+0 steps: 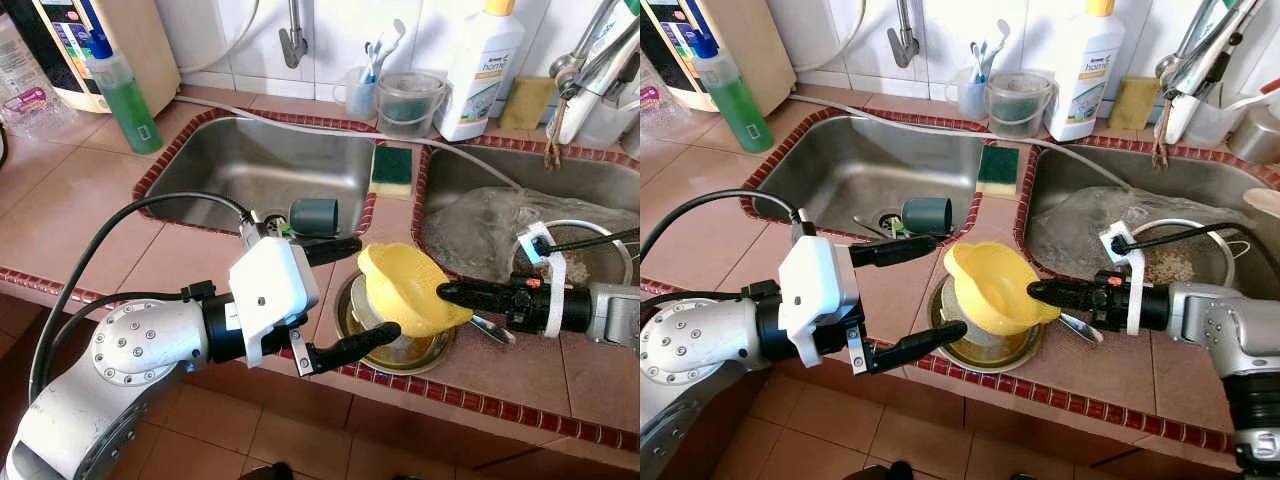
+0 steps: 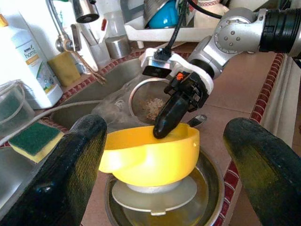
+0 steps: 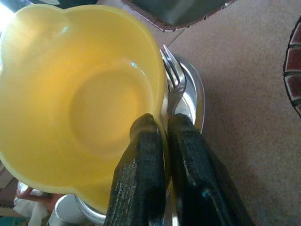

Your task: Kitchen organization

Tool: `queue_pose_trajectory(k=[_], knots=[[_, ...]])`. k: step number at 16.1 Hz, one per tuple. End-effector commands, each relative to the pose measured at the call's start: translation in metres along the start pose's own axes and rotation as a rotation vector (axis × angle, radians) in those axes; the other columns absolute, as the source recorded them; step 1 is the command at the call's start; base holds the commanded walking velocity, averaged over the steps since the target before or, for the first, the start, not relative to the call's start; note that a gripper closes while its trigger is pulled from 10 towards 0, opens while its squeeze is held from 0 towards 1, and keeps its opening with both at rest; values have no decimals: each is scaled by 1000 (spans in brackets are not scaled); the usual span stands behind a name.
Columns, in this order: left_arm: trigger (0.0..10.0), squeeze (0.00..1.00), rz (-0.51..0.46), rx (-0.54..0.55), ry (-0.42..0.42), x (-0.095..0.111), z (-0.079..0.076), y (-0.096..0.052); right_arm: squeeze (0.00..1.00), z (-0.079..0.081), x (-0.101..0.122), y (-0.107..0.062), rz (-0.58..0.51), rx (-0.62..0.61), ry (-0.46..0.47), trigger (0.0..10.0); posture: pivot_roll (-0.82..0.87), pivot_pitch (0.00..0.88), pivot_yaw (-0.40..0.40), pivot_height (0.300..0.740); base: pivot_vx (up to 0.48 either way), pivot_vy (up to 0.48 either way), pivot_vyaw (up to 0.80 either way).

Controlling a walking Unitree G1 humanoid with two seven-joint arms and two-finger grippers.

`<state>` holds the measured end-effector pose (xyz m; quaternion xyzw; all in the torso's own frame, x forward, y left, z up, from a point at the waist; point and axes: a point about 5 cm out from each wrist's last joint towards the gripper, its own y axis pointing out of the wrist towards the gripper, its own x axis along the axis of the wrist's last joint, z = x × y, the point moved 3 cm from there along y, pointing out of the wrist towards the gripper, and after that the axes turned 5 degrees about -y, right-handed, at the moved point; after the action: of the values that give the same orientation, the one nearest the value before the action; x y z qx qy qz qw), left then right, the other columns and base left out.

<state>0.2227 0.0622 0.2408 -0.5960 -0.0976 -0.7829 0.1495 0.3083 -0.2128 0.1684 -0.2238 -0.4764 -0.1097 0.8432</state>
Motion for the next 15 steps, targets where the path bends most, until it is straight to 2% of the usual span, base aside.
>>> queue_pose_trajectory(k=[1,2,3,4,6,15], knots=[[10000,0,5,-4,7,1,1,-2,0,1,8,-1,-37,5,0,0,-102,165,52,740,0,0,0],[10000,0,5,-5,5,1,0,-1,0,3,12,0,-68,23,22,2824,-102,166,51,740,0,0,0],[10000,0,4,-5,4,1,0,-1,0,4,15,0,-86,36,38,10000,-102,166,51,740,0,0,0],[10000,0,3,-4,1,1,0,-1,0,8,22,-1,-128,78,88,10000,-101,168,50,740,0,0,0],[10000,0,3,-3,1,2,0,-2,0,18,36,0,-183,154,126,10000,-101,168,49,740,0,0,0],[10000,0,4,1,-1,2,0,-2,0,20,41,2,-215,168,144,10000,-96,169,48,740,0,0,0]])
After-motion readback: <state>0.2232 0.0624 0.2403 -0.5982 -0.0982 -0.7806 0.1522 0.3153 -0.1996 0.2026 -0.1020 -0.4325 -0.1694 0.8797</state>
